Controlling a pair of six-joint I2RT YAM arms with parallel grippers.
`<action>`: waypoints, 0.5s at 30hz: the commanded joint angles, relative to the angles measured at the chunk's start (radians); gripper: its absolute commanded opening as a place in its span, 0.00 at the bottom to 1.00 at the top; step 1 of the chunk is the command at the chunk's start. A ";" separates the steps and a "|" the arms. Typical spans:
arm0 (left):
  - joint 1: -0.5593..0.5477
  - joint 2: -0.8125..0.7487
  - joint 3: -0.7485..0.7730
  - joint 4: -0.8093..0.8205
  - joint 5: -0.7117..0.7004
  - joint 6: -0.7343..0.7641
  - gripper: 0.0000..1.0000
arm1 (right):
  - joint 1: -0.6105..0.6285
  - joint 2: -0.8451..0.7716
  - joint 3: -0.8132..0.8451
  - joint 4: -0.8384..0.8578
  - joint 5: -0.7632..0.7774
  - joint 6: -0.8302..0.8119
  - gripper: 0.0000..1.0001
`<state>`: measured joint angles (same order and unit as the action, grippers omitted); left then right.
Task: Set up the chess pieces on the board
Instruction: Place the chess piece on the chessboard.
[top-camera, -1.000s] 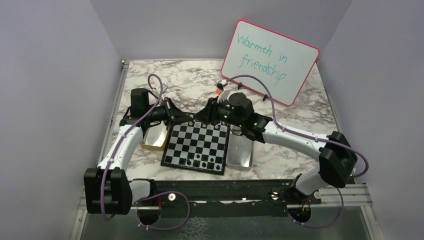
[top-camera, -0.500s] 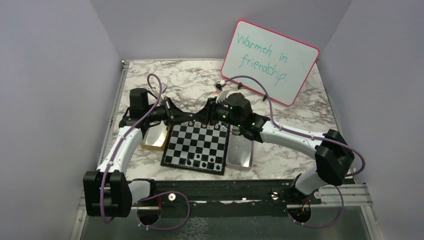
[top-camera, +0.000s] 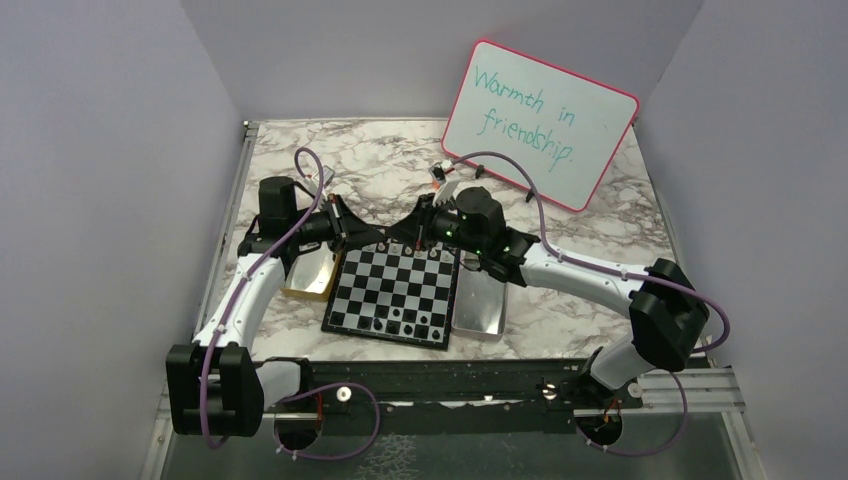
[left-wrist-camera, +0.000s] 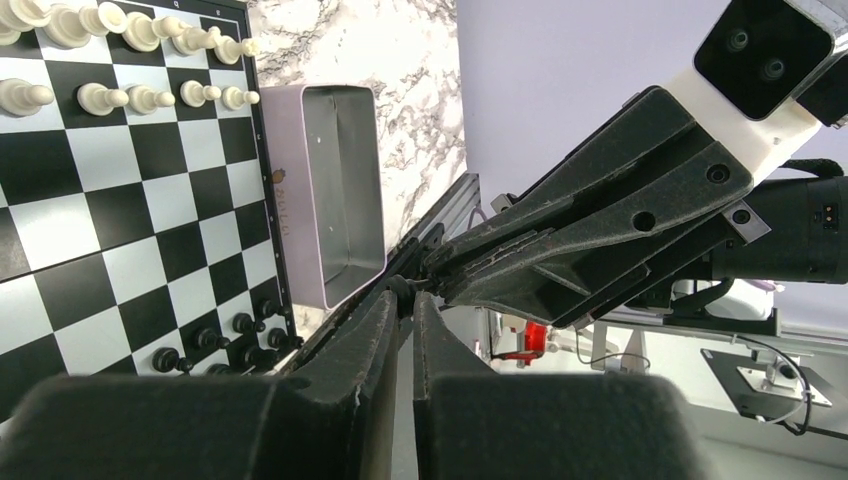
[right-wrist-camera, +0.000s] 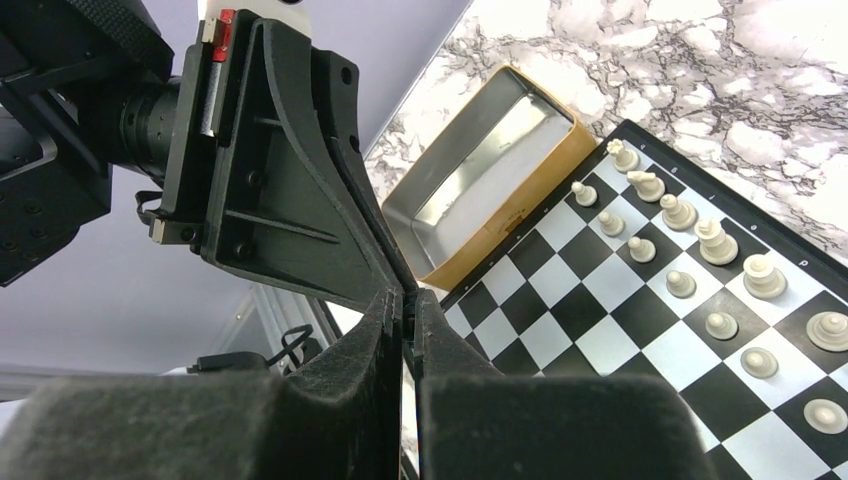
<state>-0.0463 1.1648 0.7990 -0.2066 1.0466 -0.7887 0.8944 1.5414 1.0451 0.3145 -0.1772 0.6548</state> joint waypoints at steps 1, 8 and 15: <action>-0.003 -0.018 -0.001 0.034 -0.006 -0.004 0.10 | 0.001 -0.012 -0.021 0.060 -0.024 -0.003 0.04; -0.003 -0.020 -0.003 0.041 -0.009 -0.009 0.10 | 0.001 -0.012 -0.022 0.066 -0.004 -0.010 0.03; -0.004 -0.023 -0.014 0.044 -0.033 -0.010 0.29 | 0.001 -0.007 -0.012 0.026 0.032 -0.055 0.03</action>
<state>-0.0463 1.1648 0.7986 -0.2012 1.0420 -0.7937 0.8944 1.5414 1.0309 0.3435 -0.1741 0.6460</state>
